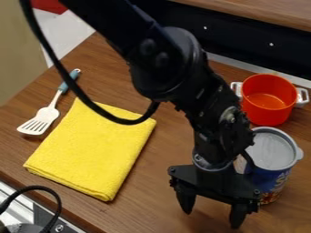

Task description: Move the can beside the yellow cloth and spatula

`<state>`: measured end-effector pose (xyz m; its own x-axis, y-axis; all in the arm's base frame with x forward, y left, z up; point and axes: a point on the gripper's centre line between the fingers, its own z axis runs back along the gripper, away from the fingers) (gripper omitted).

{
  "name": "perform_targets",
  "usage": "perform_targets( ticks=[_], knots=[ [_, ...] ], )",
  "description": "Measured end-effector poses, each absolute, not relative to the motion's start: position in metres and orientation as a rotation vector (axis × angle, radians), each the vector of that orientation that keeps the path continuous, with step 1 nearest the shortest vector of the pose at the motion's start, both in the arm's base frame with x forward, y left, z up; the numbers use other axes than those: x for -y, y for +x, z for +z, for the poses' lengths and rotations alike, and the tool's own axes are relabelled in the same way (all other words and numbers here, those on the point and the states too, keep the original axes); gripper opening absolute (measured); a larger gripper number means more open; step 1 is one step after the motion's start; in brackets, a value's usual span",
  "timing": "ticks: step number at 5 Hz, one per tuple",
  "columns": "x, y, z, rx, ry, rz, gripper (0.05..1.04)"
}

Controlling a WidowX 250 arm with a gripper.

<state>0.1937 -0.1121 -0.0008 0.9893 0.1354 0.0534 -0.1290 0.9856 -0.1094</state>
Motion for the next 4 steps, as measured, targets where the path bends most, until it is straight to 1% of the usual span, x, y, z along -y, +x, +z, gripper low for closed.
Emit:
perform_targets(
  ticks=[1,2,3,4],
  knots=[
    [0.111,0.192,-0.004,0.048,-0.097,0.149,0.997],
    [0.121,0.19,-0.003,0.072,-0.1,0.278,0.997],
    [0.131,0.19,0.008,0.144,-0.146,0.365,0.997],
    [0.147,0.191,0.012,0.169,-0.163,0.399,0.997]
  ],
)
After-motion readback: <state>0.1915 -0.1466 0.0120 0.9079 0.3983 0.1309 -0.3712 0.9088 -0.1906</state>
